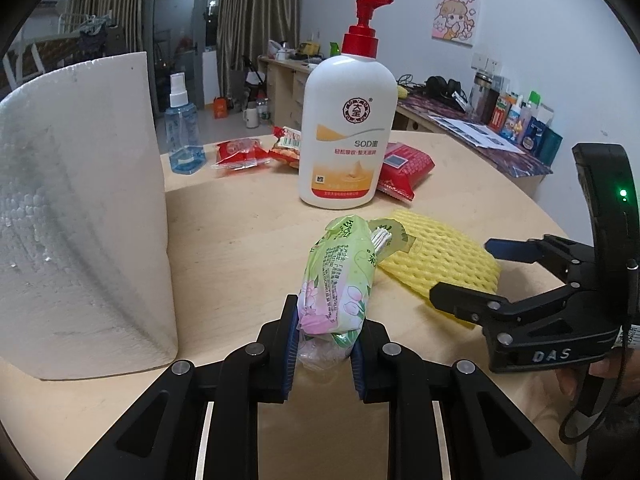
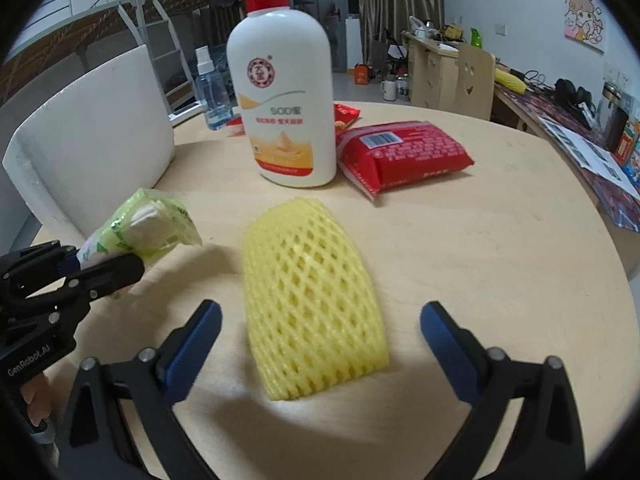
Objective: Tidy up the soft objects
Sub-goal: 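Grasp the yellow foam net with the right gripper while the left gripper holds the packet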
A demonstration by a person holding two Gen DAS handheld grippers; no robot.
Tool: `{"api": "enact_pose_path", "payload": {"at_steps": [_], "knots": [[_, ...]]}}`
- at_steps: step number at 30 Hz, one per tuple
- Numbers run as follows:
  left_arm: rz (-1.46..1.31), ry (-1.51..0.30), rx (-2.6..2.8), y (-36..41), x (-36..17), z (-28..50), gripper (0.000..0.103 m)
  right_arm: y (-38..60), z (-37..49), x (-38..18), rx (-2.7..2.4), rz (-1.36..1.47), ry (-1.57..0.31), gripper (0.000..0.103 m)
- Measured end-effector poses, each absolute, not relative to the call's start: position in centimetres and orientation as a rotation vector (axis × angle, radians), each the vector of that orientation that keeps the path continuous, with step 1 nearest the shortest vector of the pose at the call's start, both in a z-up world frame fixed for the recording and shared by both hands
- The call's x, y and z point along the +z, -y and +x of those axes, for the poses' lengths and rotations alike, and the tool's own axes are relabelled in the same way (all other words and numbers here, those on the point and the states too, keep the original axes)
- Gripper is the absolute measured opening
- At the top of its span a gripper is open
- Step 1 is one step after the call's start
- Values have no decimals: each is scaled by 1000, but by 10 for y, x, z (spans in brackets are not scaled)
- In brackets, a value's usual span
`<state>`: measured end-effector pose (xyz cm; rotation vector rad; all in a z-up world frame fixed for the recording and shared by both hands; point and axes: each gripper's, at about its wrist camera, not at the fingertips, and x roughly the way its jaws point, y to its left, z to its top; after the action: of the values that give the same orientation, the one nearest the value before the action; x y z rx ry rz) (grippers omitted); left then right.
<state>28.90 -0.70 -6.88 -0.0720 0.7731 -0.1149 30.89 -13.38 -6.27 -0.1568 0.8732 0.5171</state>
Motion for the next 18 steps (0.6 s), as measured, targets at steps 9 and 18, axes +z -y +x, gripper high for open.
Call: {"api": "enact_pose_path", "payload": {"at_steps": [9,18], "knots": [[-71,-757,-123,6,-65,285,24,133,312,-69,530,-150,-915,48],[-67,-716,-129,7,-57,276,24,138,297,-51,574,-102,-851,23]]}}
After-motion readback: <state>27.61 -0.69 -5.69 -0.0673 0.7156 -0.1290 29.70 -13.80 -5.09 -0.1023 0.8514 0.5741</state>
